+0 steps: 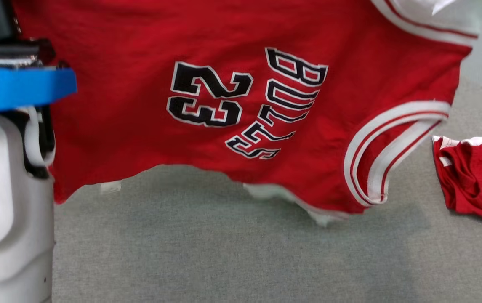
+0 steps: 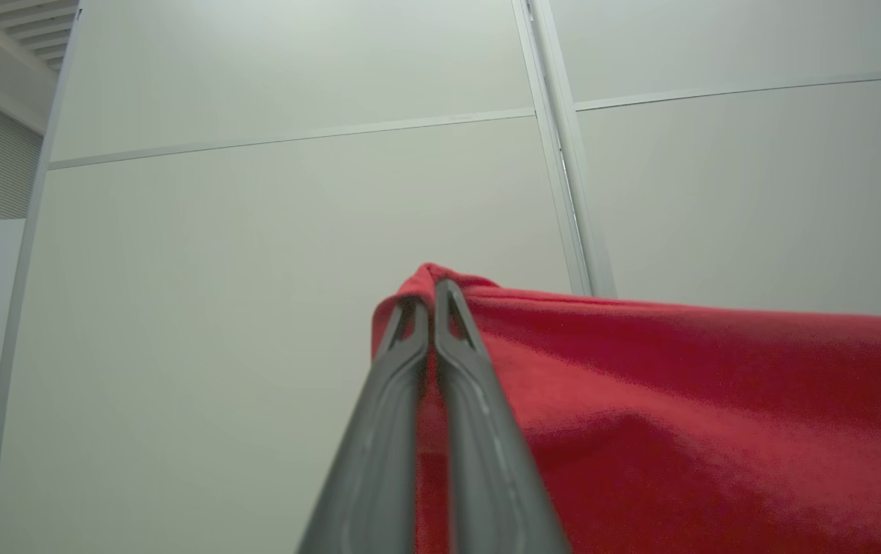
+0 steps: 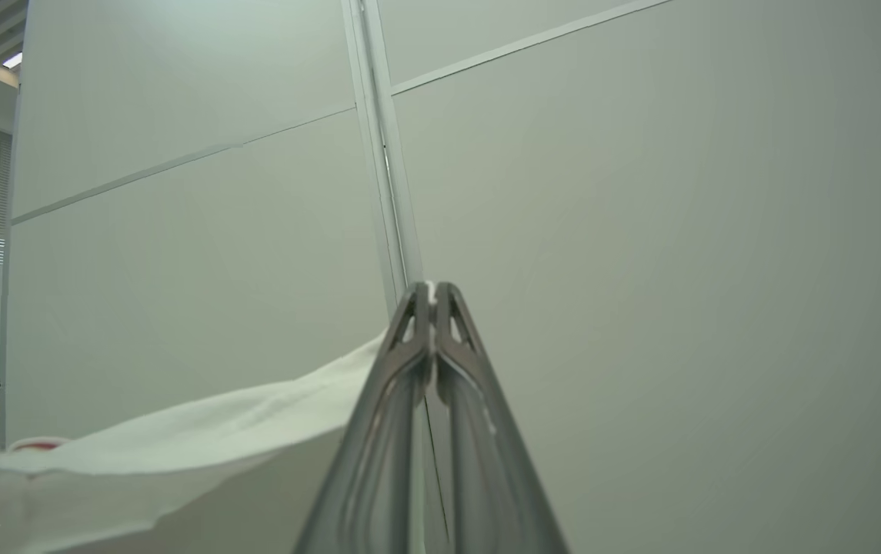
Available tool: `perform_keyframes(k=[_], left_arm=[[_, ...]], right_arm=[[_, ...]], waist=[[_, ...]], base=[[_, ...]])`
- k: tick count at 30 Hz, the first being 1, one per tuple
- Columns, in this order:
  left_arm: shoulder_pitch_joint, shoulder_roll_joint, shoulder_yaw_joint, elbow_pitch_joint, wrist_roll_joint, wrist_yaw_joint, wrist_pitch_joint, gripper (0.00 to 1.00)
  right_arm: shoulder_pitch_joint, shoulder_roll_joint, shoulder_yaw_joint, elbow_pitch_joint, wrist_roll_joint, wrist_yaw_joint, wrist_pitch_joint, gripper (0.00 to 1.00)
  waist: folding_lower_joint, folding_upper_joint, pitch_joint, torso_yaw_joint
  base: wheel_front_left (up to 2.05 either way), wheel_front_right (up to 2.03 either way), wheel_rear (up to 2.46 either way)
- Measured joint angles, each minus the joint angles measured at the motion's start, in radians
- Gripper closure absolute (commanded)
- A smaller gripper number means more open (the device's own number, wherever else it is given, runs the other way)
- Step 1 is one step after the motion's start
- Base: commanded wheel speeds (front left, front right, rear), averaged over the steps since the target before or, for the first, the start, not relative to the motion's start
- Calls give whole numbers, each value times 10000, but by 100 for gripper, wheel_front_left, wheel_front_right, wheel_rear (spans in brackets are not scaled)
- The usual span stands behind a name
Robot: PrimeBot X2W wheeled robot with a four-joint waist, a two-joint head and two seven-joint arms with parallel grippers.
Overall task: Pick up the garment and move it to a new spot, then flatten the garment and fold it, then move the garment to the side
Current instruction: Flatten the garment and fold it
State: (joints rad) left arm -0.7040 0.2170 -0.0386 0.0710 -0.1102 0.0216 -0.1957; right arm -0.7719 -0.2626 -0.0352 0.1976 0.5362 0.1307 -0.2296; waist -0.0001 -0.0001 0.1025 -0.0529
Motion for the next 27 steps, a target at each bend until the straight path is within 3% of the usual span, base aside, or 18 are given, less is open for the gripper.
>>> perform_keyframes(k=[5, 12, 17, 21, 27], left_arm=[[-1267, 0, -334, 1290, 318, 59, 299, 100], [-4033, -79, -453, 3398, 660, 389, -395, 100], [-5044, -180, -339, 4153, 619, 583, -644, 100], [-4618, -182, -155, 4103, 493, 617, -675, 100], [-1450, -911, -29, 4939, -157, 328, -671, 100]], right_arm=[[-1398, -98, 290, 976, -612, 0, 48, 100], [-4196, -184, -102, 2874, -1755, 0, -297, 100], [-4996, -182, -922, 2640, -2196, 2, -316, 100], [-4481, -113, -1118, 2481, -2197, 2, -318, 100], [-1684, 105, -627, 2673, -1375, 2, -316, 100]], waist=[[3, 1, 779, -31], [5, 3, 1973, -44], [3, 2, 2361, 58], [2, 1, 2447, 12], [2, 3, 2295, 4]], base=[[0, 0, 0], [0, 0, 0], [0, 0, 0], [0, 0, 0], [0, 0, 0]])
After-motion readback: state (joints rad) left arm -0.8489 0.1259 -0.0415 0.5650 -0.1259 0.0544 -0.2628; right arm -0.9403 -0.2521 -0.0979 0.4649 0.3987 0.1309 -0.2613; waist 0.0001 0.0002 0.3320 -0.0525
